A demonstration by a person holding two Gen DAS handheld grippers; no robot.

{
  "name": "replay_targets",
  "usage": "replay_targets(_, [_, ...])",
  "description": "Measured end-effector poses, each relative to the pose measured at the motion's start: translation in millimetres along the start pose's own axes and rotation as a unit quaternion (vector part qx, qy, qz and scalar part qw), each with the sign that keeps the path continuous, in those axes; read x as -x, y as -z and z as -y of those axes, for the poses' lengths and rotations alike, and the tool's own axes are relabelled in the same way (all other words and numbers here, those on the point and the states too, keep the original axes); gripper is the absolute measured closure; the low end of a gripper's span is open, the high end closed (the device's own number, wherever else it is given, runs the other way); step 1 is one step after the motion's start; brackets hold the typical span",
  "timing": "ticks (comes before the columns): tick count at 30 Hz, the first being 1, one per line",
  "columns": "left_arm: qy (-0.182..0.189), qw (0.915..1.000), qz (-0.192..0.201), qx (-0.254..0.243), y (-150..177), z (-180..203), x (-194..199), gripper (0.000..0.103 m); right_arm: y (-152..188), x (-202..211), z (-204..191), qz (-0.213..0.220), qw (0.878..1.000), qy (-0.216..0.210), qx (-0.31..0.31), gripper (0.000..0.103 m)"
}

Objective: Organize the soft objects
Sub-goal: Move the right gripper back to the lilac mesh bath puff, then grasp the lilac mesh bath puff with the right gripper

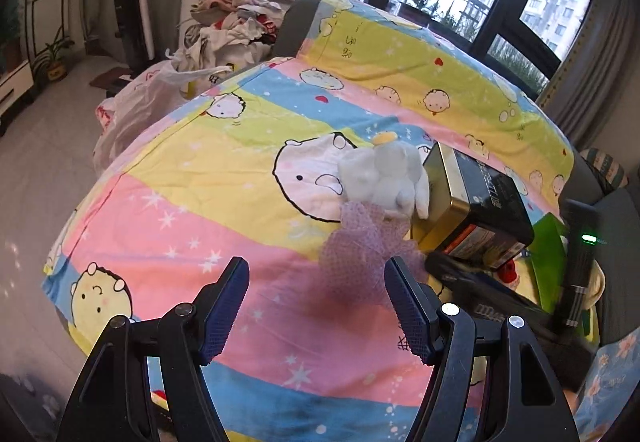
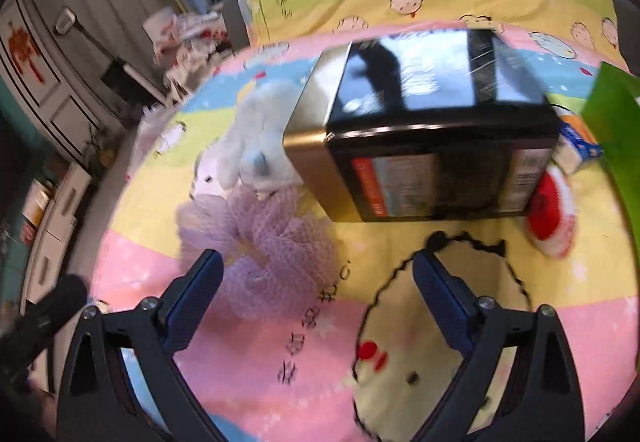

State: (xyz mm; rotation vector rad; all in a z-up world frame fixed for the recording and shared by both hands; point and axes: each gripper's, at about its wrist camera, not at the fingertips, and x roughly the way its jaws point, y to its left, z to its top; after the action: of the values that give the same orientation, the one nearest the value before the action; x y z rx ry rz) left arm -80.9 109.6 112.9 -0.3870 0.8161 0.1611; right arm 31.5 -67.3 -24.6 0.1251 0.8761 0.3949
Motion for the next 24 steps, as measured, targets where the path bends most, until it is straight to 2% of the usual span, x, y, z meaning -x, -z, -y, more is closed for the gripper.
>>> replay_targets(2, [0.002,1.0,-0.001,0.0,0.0,-0.5,0.1,0.032,-0.5,-14.7,-1.9,-0.01,1.0,0.006,0.003,0.023])
replay_targets(5, [0.006,1.0,-0.001,0.005,0.0,-3.6,0.3,0.032,2.6,-35.0,-4.8,-0.028,0.999,0.011,0.011,0.044])
replay_targets(7, [0.005,1.0,-0.002,0.006,-0.1,-5.3,-0.2,0.032,6.3,-40.2,-6.1,-0.026,0.999,0.021,0.021,0.08])
replay_targets(9, [0.002,1.0,-0.003,0.007,-0.7,-7.2,-0.9,0.032,7.6,-37.5,-5.3,-0.027,0.999,0.014,0.025,0.091])
replay_targets(12, [0.002,1.0,-0.004,0.006,-0.9,-8.3,-1.5,0.032,10.3,-18.1,-3.1,-0.029,0.999,-0.013,0.015,0.094])
replay_targets(15, [0.008,0.9999,-0.008,0.003,0.0,-6.5,-2.3,0.032,14.6,13.1,-3.2,-0.013,0.999,-0.004,0.029,0.094])
replay_targets(19, [0.029,0.9994,-0.017,-0.009,3.0,2.4,-3.6,0.032,20.4,56.5,9.0,0.005,1.0,-0.012,0.026,0.094])
replay_targets(24, [0.06,0.9968,-0.041,-0.035,12.2,24.5,-11.0,0.032,33.1,83.4,40.2,0.003,1.0,0.004,0.009,0.09])
